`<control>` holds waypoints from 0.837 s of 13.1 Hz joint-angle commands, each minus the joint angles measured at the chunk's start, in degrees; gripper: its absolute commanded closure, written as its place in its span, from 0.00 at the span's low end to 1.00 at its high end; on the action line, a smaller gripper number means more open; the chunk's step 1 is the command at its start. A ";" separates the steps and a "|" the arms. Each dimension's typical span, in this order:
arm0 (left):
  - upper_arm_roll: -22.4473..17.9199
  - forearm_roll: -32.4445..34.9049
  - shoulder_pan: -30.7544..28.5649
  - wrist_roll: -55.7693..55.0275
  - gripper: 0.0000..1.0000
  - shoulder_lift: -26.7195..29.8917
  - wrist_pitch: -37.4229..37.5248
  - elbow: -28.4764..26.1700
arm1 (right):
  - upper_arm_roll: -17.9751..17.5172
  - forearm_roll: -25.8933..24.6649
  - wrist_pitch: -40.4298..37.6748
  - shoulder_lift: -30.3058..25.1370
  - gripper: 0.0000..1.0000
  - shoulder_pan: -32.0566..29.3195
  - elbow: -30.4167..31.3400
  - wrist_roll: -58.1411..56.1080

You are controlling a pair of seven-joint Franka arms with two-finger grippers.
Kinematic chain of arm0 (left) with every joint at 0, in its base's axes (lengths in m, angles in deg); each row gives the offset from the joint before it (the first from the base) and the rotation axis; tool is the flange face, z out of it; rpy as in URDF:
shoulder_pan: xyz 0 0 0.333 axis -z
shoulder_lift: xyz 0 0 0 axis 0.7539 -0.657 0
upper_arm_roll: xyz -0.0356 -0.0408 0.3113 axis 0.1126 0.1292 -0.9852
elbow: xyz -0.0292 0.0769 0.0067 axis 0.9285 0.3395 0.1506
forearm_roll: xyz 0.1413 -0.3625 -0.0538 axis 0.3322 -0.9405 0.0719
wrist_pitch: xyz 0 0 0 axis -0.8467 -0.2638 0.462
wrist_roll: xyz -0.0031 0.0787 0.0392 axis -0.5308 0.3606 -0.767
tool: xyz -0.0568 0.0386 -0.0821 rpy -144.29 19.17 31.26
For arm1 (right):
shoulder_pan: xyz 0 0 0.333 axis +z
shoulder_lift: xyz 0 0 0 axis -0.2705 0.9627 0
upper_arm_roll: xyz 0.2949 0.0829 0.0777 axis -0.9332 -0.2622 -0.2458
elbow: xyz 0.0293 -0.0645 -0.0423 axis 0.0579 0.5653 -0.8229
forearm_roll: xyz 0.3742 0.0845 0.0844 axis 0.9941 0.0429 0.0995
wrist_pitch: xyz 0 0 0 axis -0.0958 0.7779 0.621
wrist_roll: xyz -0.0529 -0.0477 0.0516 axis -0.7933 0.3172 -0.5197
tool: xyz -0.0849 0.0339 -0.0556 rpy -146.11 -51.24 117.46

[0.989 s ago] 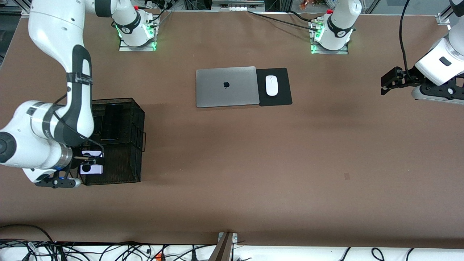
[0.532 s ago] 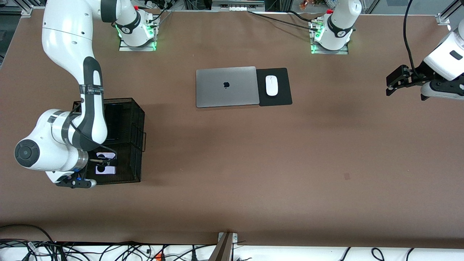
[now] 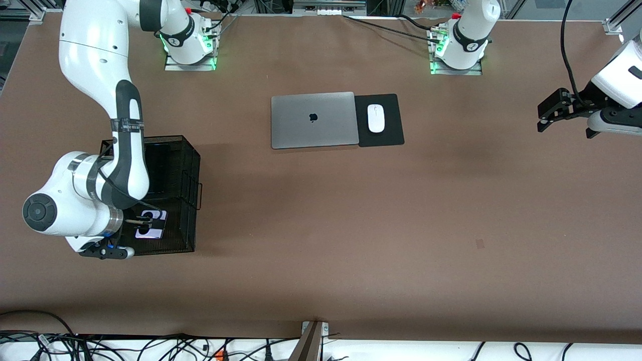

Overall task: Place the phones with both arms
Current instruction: 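Lower the white phone into the basket and open the right gripper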

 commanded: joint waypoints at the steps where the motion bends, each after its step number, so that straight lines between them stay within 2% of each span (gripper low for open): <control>1: -0.72 -0.60 0.25 1.37 0.00 0.18 0.38 0.95 | -0.26 0.91 -0.23 -1.12 0.00 -0.55 -0.93 -0.78; 2: -0.72 -0.60 0.16 1.37 0.00 0.18 0.38 0.95 | 0.09 0.83 -1.28 -1.48 0.00 -0.55 -2.85 -0.78; 4: -0.28 -0.51 0.25 0.85 0.00 0.18 0.38 2.00 | 1.67 1.18 -9.07 -1.83 0.00 -1.69 -7.67 -0.78; 6: -0.19 -0.51 0.25 0.76 0.00 0.09 0.29 2.71 | 1.68 1.53 -18.21 -2.79 0.00 -4.23 -12.95 -0.08; 11: -0.28 -0.51 0.25 0.85 0.00 0.09 0.29 2.54 | 1.68 3.29 -29.66 -7.19 0.00 -7.49 -18.06 3.86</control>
